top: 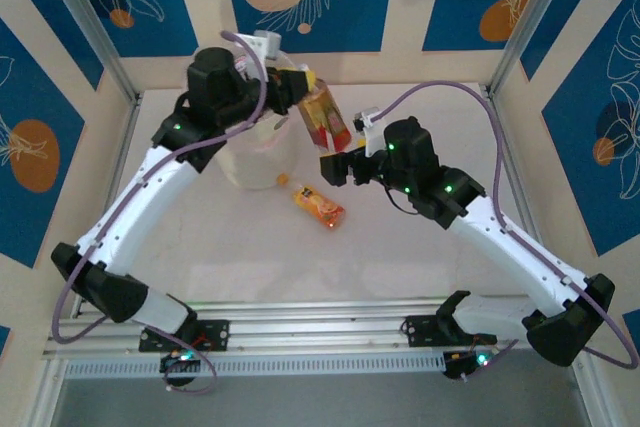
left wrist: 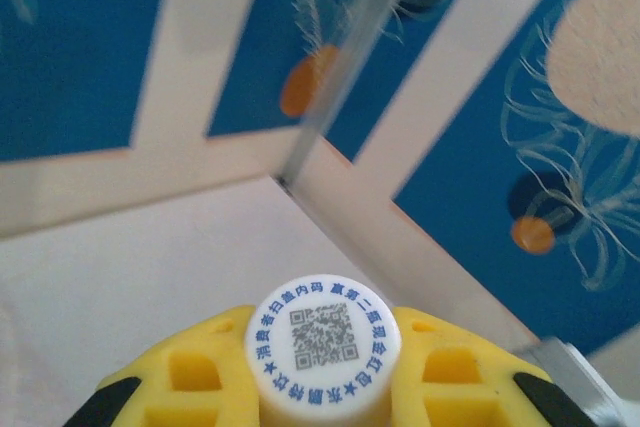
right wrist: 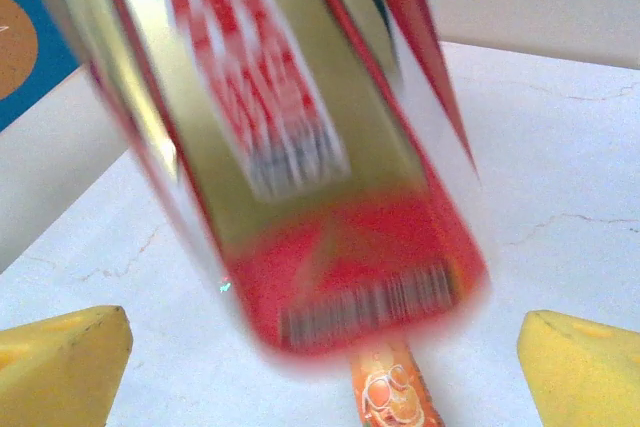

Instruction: Put the plastic bottles in the bin

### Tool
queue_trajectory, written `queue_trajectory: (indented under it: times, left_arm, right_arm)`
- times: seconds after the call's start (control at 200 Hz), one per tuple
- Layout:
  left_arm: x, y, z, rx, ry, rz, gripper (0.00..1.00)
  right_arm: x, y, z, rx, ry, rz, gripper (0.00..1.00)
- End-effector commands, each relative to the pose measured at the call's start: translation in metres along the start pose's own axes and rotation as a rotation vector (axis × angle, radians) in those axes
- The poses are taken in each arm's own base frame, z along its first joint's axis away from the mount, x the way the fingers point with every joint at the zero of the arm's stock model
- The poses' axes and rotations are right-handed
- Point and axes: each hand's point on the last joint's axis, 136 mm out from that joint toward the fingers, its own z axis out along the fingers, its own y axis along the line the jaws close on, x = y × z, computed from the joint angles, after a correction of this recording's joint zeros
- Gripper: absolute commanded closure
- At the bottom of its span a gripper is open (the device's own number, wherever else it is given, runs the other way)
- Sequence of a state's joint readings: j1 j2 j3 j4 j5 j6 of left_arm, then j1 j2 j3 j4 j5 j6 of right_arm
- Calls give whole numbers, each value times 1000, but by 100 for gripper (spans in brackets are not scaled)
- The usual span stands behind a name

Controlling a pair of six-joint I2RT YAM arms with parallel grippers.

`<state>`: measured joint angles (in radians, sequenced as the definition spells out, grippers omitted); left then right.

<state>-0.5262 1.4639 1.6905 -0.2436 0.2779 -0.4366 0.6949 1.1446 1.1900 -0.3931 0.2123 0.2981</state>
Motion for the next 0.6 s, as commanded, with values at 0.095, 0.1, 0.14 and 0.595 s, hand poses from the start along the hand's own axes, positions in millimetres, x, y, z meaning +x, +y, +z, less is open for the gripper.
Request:
queue_trajectory:
  times: [0.095,0.1,0.14,0.595]
  left_arm:
    - [-81,50,-45,-159,-318,-74,100]
    - [-82,51,-46,-160,-323,-76,100]
    - [-90,61,-51,-174,-365,-97,100]
    - [-113,163,-54,-364,-351,-190,100]
  right_arm:
    - [-12,0,-19,25,-47,15,1]
    - [-12,0,-18,24,-46,15,1]
    - [-11,0,-19,24,-45,14,1]
    - [0,-11,-19,83,-7,25,1]
